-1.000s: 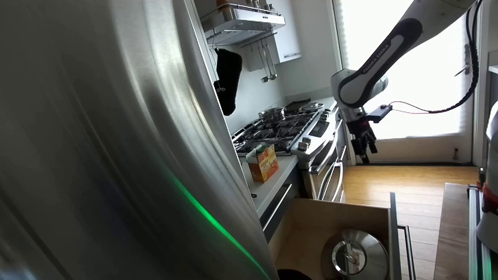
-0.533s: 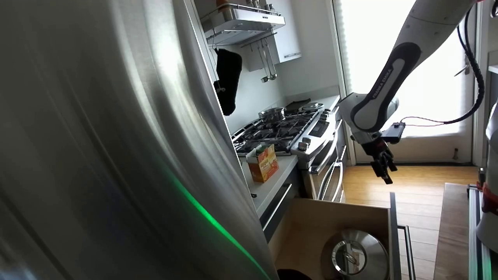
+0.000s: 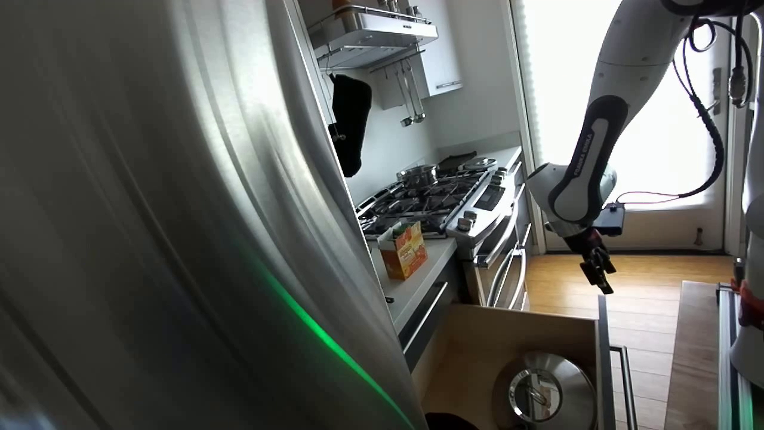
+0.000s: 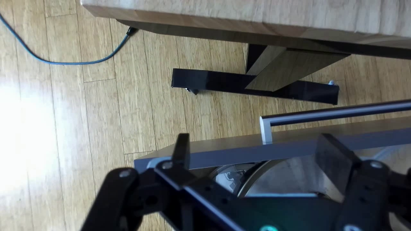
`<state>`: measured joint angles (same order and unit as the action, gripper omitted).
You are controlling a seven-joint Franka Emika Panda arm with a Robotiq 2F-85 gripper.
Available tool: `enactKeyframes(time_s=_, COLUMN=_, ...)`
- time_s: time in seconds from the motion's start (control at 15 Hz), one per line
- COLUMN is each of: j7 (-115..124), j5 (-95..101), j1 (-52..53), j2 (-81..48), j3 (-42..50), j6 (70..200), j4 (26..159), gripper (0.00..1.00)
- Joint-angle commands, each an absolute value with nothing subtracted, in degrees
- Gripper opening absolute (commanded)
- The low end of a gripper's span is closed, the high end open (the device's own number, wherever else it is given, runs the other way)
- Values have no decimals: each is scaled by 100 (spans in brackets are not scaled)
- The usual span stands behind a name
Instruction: Close the open drawer at the bottom left
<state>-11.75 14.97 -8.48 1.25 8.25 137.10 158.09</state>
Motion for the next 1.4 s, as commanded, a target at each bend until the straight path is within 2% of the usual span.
enactKeyframes(time_s=0.0, j7=-1176, j5=1493, j1=-839, j2=120, j3=825, j6=13702, j4=15796, gripper=100)
enactKeyframes(time_s=0.33, j7=-948, j5=1583, j1=-738, j2=-123, j3=711, j6=13686, j4=15627, gripper=100)
enactKeyframes(time_s=1.0, j7=-392, j5=1695, j1=-534, j2=-1691, j3=692, j6=14089, j4=15215, gripper=100)
enactKeyframes(time_s=1.07, j7=-397, j5=1639, j1=-536, j2=-1856, j3=696, j6=14024, j4=15127, gripper=75)
enactKeyframes(time_s=1.13, j7=-358, j5=1637, j1=-534, j2=-1999, j3=717, j6=14039, j4=15052, gripper=73)
enactKeyframes(time_s=1.33, j7=-327, j5=1605, j1=-525, j2=-2368, j3=760, j6=14027, j4=14852, gripper=49)
